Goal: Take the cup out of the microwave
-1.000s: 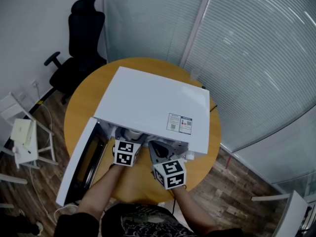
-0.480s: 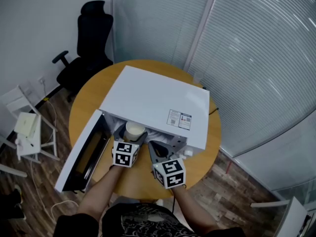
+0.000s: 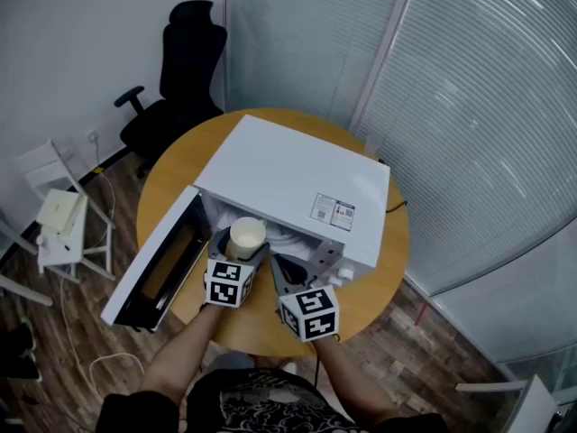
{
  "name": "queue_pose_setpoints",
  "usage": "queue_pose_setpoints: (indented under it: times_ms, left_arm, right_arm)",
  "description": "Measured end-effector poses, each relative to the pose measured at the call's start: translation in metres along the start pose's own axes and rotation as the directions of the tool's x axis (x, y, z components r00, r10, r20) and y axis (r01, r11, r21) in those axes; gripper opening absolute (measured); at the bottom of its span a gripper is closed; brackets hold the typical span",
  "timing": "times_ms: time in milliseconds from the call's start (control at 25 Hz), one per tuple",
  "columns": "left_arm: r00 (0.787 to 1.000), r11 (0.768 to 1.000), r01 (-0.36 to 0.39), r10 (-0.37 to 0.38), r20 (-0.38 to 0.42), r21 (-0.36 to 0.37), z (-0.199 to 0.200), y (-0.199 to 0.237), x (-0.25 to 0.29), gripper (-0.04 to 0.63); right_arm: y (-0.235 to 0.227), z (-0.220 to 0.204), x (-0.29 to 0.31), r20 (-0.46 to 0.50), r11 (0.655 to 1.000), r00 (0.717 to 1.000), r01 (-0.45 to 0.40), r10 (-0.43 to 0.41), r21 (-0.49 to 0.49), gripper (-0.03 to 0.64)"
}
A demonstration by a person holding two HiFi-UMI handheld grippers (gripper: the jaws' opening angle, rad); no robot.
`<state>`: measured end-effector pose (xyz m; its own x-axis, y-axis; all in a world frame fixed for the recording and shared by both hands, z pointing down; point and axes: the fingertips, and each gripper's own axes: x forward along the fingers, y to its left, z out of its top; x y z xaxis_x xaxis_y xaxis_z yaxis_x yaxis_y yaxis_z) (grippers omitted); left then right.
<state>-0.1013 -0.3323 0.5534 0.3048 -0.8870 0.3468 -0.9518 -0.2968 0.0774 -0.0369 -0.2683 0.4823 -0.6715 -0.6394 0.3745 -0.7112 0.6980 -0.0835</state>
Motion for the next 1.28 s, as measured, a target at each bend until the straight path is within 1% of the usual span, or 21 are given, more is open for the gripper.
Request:
queue_pose_setpoints:
  times_ms: [440,640,760,920,1120,1280]
  left_arm:
    - [0.996,0.996,-0.084,0.084,-0.009,-0.03,-0.01,-0.002,-0.037,0.423]
    - [0.993,0.992,-0.119,0.119,0.003,-0.05,-0.012,-0.006,-0.053,0.423]
    - [0.991,0.99,-0.132,0.134,0.017,-0.057,-0.01,-0.011,-0.062,0.423]
    - [0.989,0.986,-0.146,0.148,0.024,-0.083,-0.008,-0.02,-0.074,0.423]
    - [0.984,0.982,-0.171,0.174,0.033,-0.083,-0.01,-0.026,-0.085,0.423]
    - [0.981,0.978,-0.181,0.187,0.044,-0.104,-0.006,-0.034,-0.093,0.423]
  right_arm:
    - [0.018,-0.002,-0.011,0.01,0.997,0.997,-0.07,0.07,-0.031,0.015]
    - [0.023,-0.006,-0.017,0.013,0.994,0.995,-0.096,0.097,-0.044,0.015]
    - [0.024,-0.009,-0.02,0.01,0.993,0.994,-0.108,0.108,-0.052,0.015]
    - [0.024,-0.011,-0.024,0.008,0.99,0.992,-0.127,0.128,-0.062,0.015]
    - [0.025,-0.013,-0.029,0.008,0.985,0.988,-0.153,0.154,-0.074,0.015]
    - [0.027,-0.015,-0.033,0.012,0.981,0.985,-0.173,0.174,-0.089,0.015]
